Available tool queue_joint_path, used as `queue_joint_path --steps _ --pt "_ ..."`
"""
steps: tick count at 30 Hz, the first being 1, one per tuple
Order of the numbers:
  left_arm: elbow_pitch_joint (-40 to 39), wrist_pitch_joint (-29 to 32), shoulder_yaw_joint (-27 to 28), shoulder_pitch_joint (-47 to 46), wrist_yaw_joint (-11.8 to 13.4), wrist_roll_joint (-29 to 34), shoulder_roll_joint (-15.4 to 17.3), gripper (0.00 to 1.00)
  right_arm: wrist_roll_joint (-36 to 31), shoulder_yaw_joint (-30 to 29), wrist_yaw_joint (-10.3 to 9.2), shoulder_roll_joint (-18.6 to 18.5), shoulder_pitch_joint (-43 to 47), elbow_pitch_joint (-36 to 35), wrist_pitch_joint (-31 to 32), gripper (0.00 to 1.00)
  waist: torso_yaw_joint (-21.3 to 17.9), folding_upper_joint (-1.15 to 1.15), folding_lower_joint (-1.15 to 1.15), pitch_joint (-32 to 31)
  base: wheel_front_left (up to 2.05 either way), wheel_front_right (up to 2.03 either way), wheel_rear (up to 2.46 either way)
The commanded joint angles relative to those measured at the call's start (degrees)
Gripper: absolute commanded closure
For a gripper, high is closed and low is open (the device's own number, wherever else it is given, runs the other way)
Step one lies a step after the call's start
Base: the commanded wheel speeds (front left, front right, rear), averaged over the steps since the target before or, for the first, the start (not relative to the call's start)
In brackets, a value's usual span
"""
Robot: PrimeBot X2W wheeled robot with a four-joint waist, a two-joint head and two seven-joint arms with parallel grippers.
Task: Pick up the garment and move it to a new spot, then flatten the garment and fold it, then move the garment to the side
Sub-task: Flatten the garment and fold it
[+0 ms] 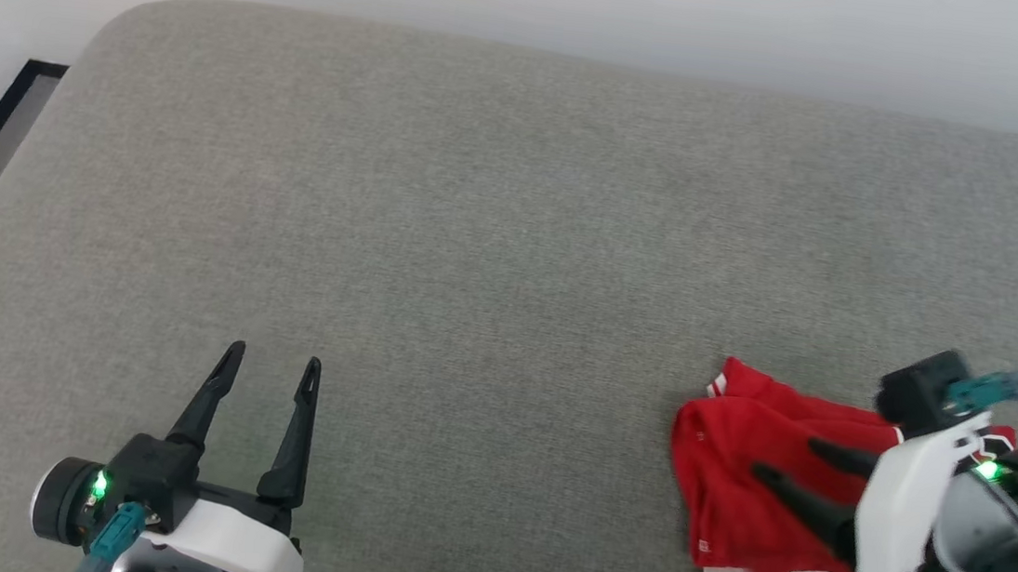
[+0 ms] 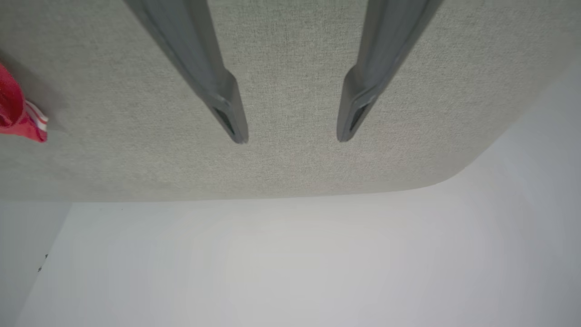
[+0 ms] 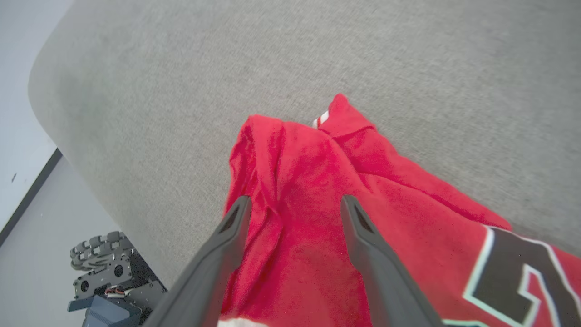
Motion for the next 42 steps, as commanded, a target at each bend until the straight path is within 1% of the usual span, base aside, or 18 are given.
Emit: queue_joint_path --steps 1,4,6,9,11,14,17,22,25,28,30,33,34,37,42 --pt "-0.05 -0.29 0.13 0.42 -0.09 -0.24 0.25 0.0 0.73 -1.6 -0.02 -0.1 0.78 -0.41 -0.84 0.0 -0.74 0.0 0.0 -0.36 0.0 0.0 0.0" --pt "0.31 -0.29 -0.08 0.44 -0.1 -0.81 0.32 0.0 0.66 -5.07 -0.02 -0.71 0.65 -0.39 -3.09 0.0 -1.9 0.0 0.0 -0.51 0.0 0.0 0.0" --pt "0.93 -0.29 -0.66 0.0 -0.1 -1.4 0.46 0.0 0.52 -7.6 -0.02 -0.46 0.52 1.39 -5.85 0.0 -2.79 0.0 0.0 -0.65 0.0 0.0 0.0" --pt "2.25 -0.29 -2.05 -1.02 -0.09 -2.59 0.56 0.0 -1.03 -9.51 -0.02 -0.78 0.25 5.27 -11.58 0.0 -3.95 0.0 0.0 -0.92 0.0 0.0 0.0" --pt "3.17 -0.29 -2.49 -1.6 -0.09 -3.44 0.72 0.0 -1.56 -10.24 -0.02 -0.06 -0.18 8.59 -16.2 0.0 -4.79 0.0 0.0 -1.25 0.0 0.0 0.0" --pt "4.39 -0.29 -2.87 -2.26 -0.09 -4.09 0.7 0.0 -1.81 -9.45 -0.02 0.23 -1.16 12.49 -23.92 0.0 -6.03 0.0 0.0 -1.75 0.0 0.0 0.0" --pt "4.89 -0.29 -2.25 -2.76 -0.09 -5.4 0.45 0.0 -3.2 -7.87 -0.02 -0.99 -1.86 16.62 -32.27 0.0 -7.08 0.0 0.0 -2.21 0.0 0.0 0.0" --pt "5.62 -0.29 -1.21 -1.97 -0.09 -6.3 0.45 0.0 -5.89 -6.81 -0.02 0.85 -2.94 23.39 -46.14 0.0 -8.69 0.0 0.0 -4.07 0.0 0.0 0.0" --pt "5.3 -0.29 -0.6 -1.07 -0.09 -6.41 0.57 0.0 -7.02 -6.45 -0.02 2.06 -2.47 25.38 -52.3 0.0 -9.13 0.0 0.0 -5.42 0.0 0.0 0.0" --pt "4.75 -0.29 0.39 0.17 -0.09 -6.98 0.84 0.0 -8.75 -6.71 -0.02 3.18 -1.34 25.19 -55.02 0.0 -9.48 0.0 0.0 -6.79 0.0 0.0 0.0" --pt "4.0 -0.29 1.43 1.6 -0.09 -7.38 1.08 0.0 -11.03 -6.55 -0.02 3.37 -0.46 23.46 -55.81 0.0 -9.71 0.0 0.0 -7.79 0.0 0.0 0.0" --pt "2.69 -0.29 2.89 3.84 -0.09 -7.98 1.96 0.0 -12.58 -9.19 -0.02 5.02 2.34 20.28 -56.03 0.0 -9.73 0.0 0.0 -8.87 0.0 0.0 0.0" --pt "2.69 -0.29 2.89 3.84 -0.09 -7.98 1.96 0.0 -12.58 -9.19 -0.02 5.02 2.34 20.28 -56.03 0.0 -9.73 0.0 0.0 -8.87 0.0 0.0 0.0" --pt "1.27 -0.29 3.74 5.8 -0.09 -8.12 2.51 0.0 -13.36 -12.17 -0.02 6.27 5.85 16.63 -56.05 0.0 -9.29 0.0 0.0 -9.39 0.0 0.0 0.0" --pt "-1.08 -0.29 5.24 8.64 -0.09 -7.99 2.94 0.0 -14.51 -16.41 -0.02 7.29 11.43 12.08 -56.07 0.0 -8.53 0.0 0.0 -9.68 0.0 0.0 0.0"
